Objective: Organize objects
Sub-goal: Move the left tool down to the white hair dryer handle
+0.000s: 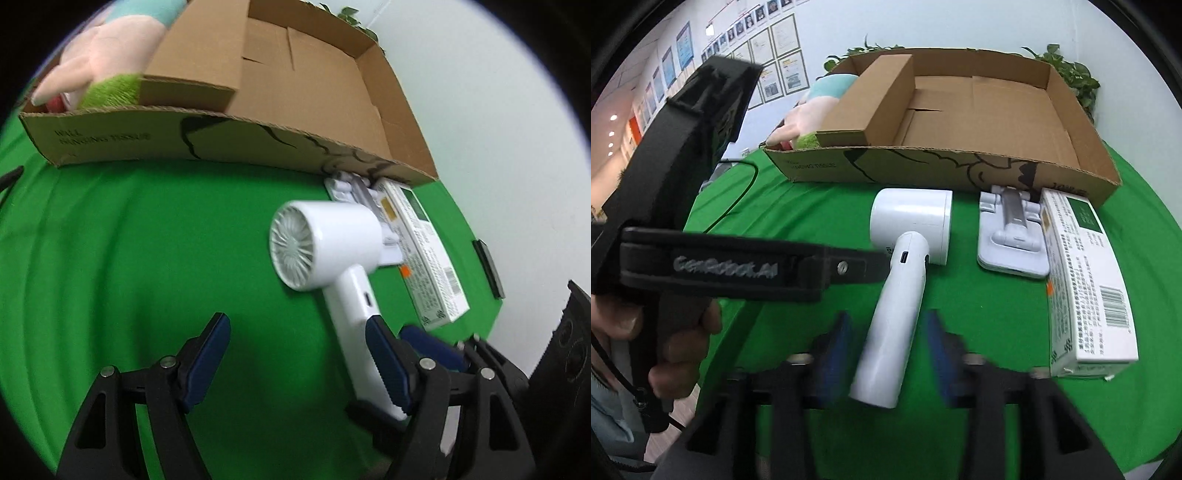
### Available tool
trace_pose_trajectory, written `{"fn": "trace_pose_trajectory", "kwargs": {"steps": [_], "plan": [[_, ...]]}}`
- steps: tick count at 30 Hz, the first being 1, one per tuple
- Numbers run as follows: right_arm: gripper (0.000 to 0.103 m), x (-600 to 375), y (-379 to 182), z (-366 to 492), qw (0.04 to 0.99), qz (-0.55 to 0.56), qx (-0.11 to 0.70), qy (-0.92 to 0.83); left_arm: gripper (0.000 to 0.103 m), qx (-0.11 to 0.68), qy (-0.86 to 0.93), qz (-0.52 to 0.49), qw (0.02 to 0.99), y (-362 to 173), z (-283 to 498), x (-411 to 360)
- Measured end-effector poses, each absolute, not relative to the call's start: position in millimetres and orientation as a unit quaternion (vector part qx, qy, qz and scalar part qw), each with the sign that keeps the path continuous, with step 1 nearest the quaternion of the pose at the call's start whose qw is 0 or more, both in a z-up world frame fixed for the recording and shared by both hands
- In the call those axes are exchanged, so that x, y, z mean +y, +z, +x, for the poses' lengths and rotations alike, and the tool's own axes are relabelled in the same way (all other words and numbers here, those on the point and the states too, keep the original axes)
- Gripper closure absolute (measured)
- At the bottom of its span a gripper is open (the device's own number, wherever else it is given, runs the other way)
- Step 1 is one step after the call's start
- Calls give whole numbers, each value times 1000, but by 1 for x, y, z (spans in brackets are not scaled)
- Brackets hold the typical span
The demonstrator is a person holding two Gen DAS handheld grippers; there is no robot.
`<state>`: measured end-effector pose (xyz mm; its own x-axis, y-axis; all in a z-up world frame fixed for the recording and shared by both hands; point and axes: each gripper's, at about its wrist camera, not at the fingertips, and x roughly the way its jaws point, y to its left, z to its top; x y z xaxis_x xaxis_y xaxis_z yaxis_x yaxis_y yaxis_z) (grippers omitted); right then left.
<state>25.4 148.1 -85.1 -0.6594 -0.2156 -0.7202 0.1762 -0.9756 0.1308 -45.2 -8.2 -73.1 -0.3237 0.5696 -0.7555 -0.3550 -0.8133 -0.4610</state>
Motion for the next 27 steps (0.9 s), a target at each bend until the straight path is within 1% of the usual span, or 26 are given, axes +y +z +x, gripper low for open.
{"fn": "trace_pose_trajectory", "kwargs": {"steps": [1,9,11,19,27], "plan": [[28,149,-83,24,108,395,-30,-912,28,-110,802,-509,293,-73,-45,-8],[29,157,-82,26,112,395,-39,-911,28,-163,768,-523,331,-77,-52,-1],[33,159,-83,28,112,396,-40,-910,28,-178,760,-526,338,-79,-53,-1],[37,169,-83,34,115,397,-36,-910,28,-209,730,-537,368,-84,-52,6],[49,165,-93,33,120,412,-29,-903,29,-232,712,-541,383,-89,-60,14]]}}
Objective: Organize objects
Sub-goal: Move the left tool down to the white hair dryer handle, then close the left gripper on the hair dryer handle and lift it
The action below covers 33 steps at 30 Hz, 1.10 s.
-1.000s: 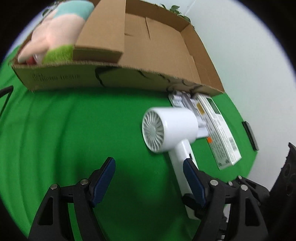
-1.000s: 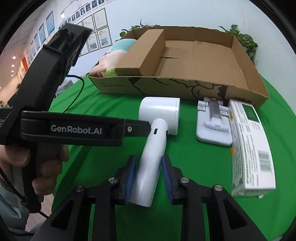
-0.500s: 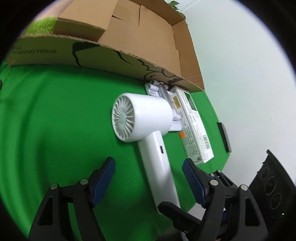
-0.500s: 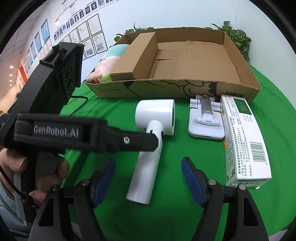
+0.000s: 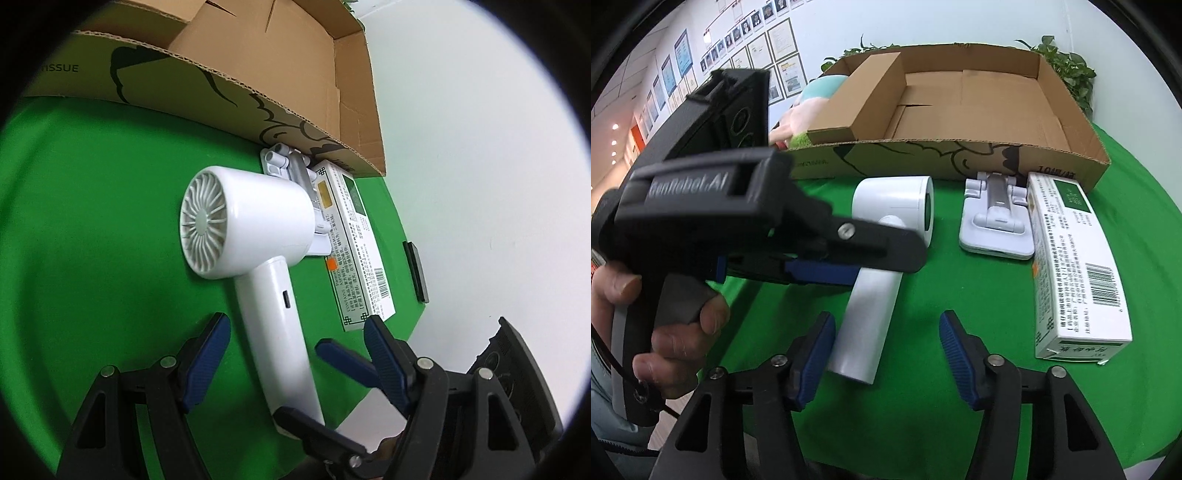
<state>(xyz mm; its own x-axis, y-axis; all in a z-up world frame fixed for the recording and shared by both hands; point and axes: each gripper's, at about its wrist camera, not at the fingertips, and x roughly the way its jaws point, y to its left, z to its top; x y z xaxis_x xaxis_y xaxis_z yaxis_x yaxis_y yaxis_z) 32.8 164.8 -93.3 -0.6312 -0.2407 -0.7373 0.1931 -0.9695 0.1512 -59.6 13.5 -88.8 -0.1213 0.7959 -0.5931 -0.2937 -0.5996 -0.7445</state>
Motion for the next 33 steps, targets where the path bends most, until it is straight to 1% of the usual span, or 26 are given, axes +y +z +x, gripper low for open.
{"fn": "trace_pose_trajectory", "kwargs": {"steps": [4,7,10,13,17,19,23,26,33], "plan": [[56,162,-96,31,127,416,-22,-900,30,-246,704,-543,386,-91,-62,14],[64,159,-101,28,129,428,-14,-894,37,-249,702,-545,384,-94,-64,14],[66,157,-104,27,129,435,-13,-891,45,-249,703,-547,380,-96,-65,16],[73,156,-103,26,126,437,-10,-891,52,-254,702,-551,373,-98,-65,15],[73,152,-102,26,117,438,0,-891,62,-270,696,-558,361,-103,-67,12],[73,152,-101,26,115,438,-3,-891,66,-272,697,-561,354,-104,-67,14],[73,150,-98,29,115,438,-10,-892,67,-268,704,-560,345,-104,-63,17],[73,147,-98,31,118,438,-9,-891,71,-261,711,-560,336,-104,-64,19],[73,142,-101,34,118,433,1,-894,71,-240,725,-553,333,-95,-63,17]]}}
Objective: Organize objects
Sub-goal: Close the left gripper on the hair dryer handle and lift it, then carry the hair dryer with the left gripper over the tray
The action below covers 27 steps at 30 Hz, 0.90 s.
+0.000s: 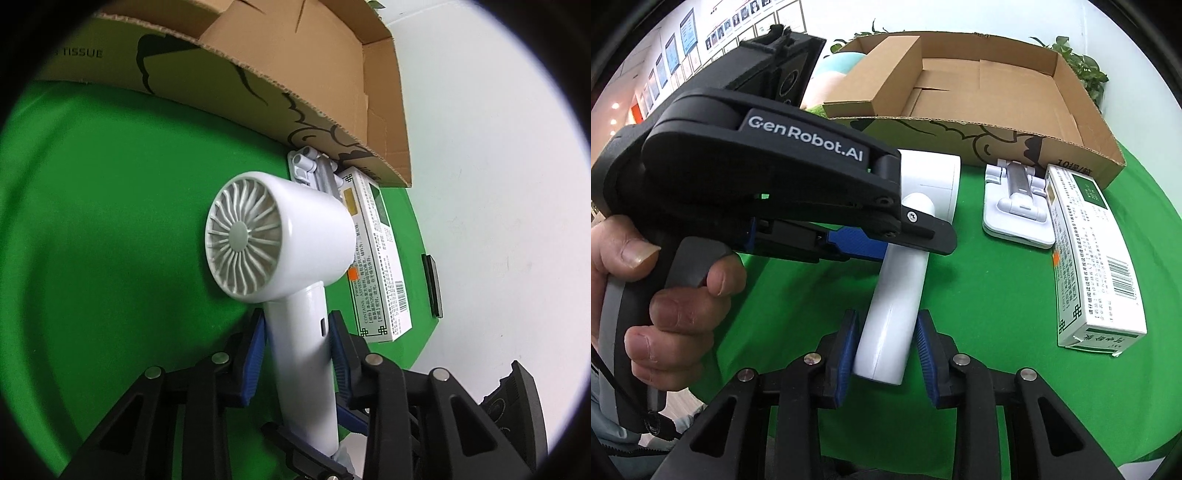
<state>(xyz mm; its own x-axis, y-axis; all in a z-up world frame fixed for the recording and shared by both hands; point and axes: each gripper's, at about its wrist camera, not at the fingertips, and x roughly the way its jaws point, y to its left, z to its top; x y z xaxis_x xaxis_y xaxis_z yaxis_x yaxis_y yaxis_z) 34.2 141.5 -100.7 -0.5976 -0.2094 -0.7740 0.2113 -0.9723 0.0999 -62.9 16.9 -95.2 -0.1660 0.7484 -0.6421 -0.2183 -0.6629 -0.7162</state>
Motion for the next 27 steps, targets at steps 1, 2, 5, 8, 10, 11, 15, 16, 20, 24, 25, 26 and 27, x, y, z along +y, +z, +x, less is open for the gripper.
{"fn": "trace_pose_trajectory", "kwargs": {"steps": [1,2,5,8,10,11,15,16,20,24,25,26,27], "plan": [[73,141,-100,35,117,430,3,-895,71,-237,728,-550,335,-94,-62,16],[73,141,-100,37,117,426,4,-897,71,-234,732,-545,336,-90,-61,16],[74,142,-94,38,116,411,5,-904,71,-222,745,-529,341,-77,-61,19],[74,144,-86,37,116,397,0,-911,71,-213,756,-516,341,-66,-61,20],[74,144,-82,37,117,389,-1,-914,72,-208,762,-508,342,-60,-62,20],[74,145,-80,36,117,385,-2,-915,72,-206,766,-504,343,-56,-63,20],[76,144,-74,31,117,379,-10,-918,73,-198,776,-485,352,-42,-66,21],[77,145,-73,30,115,377,-11,-919,73,-195,778,-480,355,-39,-66,22],[78,154,-66,19,112,367,-19,-923,73,-177,793,-460,358,-22,-66,22],[79,162,-52,6,112,349,-27,-930,73,-160,809,-436,361,-1,-64,18],[79,163,-48,3,112,343,-29,-932,73,-156,812,-430,362,5,-63,22],[80,165,-44,-1,111,338,-30,-934,73,-150,817,-422,363,13,-69,33],[80,167,-39,-6,112,333,-33,-936,73,-143,822,-414,363,20,-73,39]]}}
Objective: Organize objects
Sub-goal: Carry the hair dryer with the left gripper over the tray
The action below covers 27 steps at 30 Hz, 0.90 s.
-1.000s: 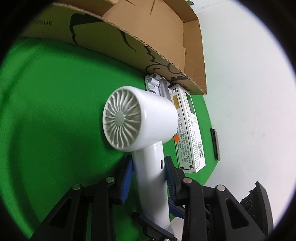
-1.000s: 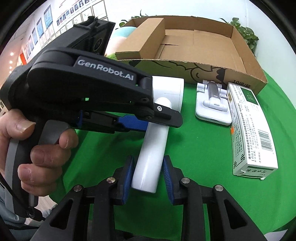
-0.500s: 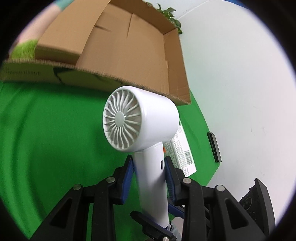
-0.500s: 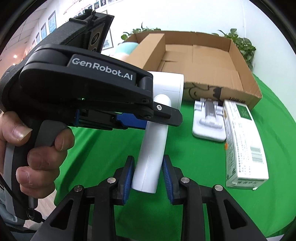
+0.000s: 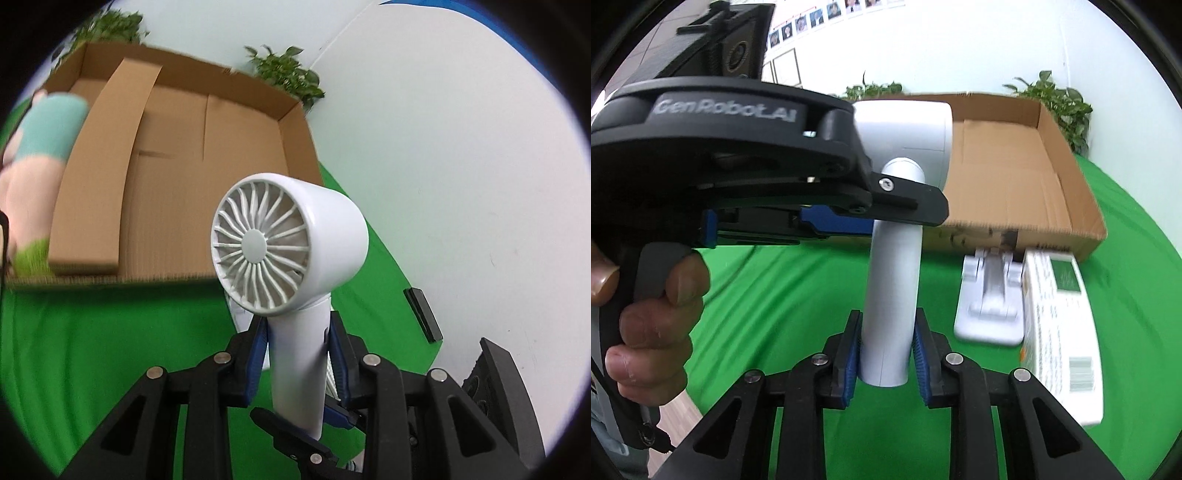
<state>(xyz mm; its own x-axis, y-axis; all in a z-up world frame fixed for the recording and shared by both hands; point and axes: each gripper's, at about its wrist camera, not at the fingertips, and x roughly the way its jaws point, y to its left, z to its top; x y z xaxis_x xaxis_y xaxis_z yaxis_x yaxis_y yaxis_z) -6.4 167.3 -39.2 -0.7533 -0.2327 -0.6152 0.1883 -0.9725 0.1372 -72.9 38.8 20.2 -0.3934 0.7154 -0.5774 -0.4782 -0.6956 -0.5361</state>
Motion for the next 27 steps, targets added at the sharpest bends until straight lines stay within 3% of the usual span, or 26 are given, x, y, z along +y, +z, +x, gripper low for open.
{"fn": "trace_pose_trajectory", "kwargs": {"steps": [13,21,27], "plan": [[81,178,2,-87,138,304,-58,-941,73,-88,840,-393,363,67,-141,51],[81,181,10,-152,155,326,-89,-928,73,-66,849,-402,338,71,-193,59],[81,183,-15,-190,165,367,-122,-907,73,-71,835,-439,323,39,-228,58]]}}
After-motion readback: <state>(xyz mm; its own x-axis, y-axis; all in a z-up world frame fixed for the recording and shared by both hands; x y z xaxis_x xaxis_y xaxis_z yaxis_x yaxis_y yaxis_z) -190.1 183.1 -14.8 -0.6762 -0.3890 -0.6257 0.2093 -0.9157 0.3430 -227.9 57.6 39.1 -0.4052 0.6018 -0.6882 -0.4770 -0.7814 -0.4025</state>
